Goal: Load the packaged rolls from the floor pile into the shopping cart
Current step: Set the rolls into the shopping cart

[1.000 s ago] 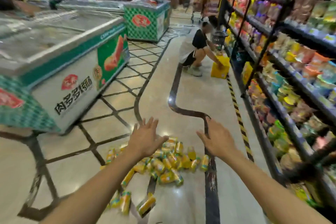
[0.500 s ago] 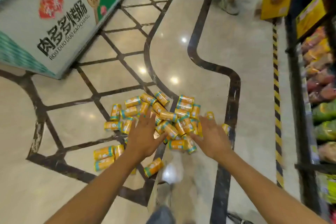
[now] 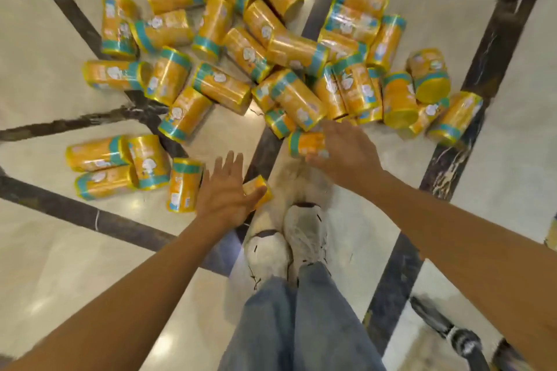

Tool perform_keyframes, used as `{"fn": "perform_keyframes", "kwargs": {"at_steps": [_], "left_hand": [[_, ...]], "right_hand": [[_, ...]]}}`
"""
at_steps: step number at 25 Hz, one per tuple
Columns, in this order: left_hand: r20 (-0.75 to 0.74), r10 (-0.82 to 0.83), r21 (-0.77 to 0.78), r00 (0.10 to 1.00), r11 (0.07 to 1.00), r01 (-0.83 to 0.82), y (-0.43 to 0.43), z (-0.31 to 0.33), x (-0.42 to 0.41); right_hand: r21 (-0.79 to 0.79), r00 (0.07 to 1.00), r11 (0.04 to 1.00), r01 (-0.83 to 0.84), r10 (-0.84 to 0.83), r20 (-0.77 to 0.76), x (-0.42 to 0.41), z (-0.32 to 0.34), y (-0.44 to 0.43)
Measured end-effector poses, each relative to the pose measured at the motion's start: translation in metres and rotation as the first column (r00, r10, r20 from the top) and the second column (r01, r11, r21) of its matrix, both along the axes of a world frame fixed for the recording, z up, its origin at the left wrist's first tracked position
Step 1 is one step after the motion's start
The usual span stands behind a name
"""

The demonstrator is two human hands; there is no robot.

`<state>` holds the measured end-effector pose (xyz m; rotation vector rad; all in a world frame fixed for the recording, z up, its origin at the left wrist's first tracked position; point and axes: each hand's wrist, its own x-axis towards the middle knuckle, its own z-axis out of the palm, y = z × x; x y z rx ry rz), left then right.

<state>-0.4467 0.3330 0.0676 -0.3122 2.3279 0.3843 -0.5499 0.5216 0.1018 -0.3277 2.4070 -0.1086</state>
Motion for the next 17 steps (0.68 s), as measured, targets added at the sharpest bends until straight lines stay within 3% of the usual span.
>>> {"fn": "perform_keyframes", "kwargs": {"at_steps": [6,10,13,17], "left_hand": [[0.126,0.033,0.031,0.991,0.999,-0.037,0.001,-0.122,0.033],[0.115,-0.009,0.025,0.993,1.000,0.006,0.011,-0.150,0.035],[0.075,-0.061,-0.011,0.995,0.998,0.062,0.016,-0.152,0.035],[-0.053,0.185,0.054,0.981,0.982,-0.182,0.010,-0.117,0.033]], "right_hand": [[0.192,0.966,0.947,-0.256,0.257,0.018,-0.001,-0.144,0.007],[0.337,0.897,0.888,-0.312,0.392,-0.203,0.001,-0.180,0.005],[0.290,0.888,0.907,-0.304,0.380,-0.258,0.003,-0.179,0.006],[0.136,0.971,0.974,-0.179,0.198,-0.136,0.010,-0.142,0.005]]}}
